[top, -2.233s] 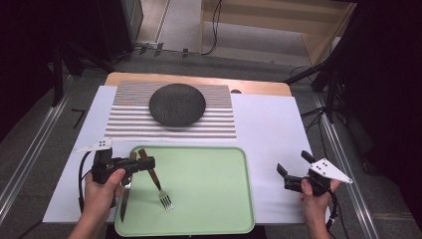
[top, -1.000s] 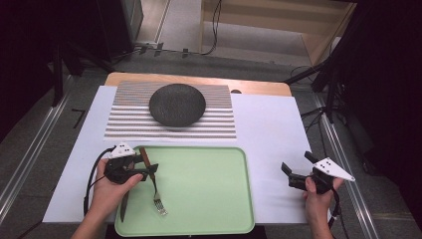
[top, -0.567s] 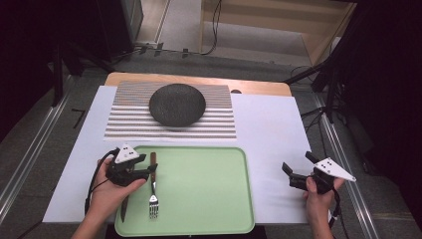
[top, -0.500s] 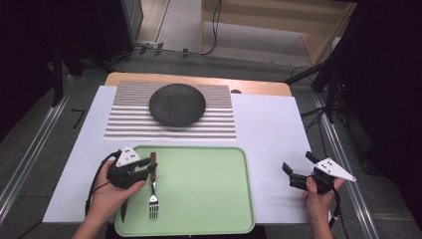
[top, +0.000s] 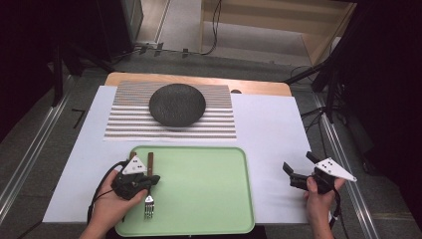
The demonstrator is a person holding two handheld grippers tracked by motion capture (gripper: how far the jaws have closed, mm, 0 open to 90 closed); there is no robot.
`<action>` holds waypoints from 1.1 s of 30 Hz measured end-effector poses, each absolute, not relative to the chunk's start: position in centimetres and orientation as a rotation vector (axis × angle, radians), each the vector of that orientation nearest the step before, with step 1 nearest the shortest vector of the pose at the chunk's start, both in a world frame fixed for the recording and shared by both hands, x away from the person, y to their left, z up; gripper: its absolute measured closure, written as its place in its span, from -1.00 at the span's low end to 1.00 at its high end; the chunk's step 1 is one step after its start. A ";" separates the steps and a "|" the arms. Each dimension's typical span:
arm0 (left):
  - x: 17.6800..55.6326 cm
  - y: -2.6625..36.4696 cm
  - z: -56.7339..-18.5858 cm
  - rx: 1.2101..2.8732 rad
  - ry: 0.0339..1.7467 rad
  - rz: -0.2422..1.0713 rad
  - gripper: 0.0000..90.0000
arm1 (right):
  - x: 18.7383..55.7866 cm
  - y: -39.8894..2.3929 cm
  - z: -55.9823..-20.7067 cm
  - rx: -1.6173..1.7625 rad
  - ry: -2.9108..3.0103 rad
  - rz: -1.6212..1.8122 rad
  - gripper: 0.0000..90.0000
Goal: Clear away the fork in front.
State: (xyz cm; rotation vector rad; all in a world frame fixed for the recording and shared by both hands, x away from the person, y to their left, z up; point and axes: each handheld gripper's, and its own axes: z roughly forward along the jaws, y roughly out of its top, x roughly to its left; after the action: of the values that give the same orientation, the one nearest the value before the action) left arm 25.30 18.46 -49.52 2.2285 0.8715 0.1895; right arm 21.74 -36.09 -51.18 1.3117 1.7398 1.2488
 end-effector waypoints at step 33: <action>26.2 19.2 -47.6 2.091 0.852 0.459 0.20 | 21.8 -36.2 -51.2 1.314 1.742 1.243 -1.00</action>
State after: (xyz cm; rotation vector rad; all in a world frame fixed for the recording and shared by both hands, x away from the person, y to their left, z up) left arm 26.19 19.16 -47.58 2.0907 0.8518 0.4587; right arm 21.84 -36.20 -51.21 1.3140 1.7416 1.2429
